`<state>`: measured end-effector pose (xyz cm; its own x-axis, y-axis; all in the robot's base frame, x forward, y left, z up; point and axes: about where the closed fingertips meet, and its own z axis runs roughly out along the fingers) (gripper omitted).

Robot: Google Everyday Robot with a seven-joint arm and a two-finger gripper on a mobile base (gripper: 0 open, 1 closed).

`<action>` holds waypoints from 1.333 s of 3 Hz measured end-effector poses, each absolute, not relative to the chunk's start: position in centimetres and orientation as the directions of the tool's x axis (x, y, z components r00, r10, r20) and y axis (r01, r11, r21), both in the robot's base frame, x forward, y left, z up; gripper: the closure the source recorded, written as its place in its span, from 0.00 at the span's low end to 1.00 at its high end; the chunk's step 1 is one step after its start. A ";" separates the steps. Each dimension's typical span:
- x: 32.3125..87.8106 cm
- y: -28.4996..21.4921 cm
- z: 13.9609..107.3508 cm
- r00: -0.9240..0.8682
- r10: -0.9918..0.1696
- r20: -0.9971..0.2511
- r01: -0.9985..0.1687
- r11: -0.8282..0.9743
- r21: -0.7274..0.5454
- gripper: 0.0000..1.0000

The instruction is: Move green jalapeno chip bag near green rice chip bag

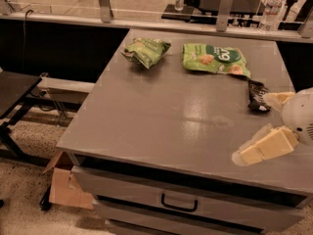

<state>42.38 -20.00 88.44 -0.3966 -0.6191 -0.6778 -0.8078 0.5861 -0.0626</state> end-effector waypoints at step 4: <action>47.0 -16.8 88.4 -0.133 -0.229 -0.964 -0.675 0.733 -0.081 0.00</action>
Offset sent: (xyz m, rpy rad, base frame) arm 0.0706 0.0281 0.0803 0.6965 -0.6223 -0.2185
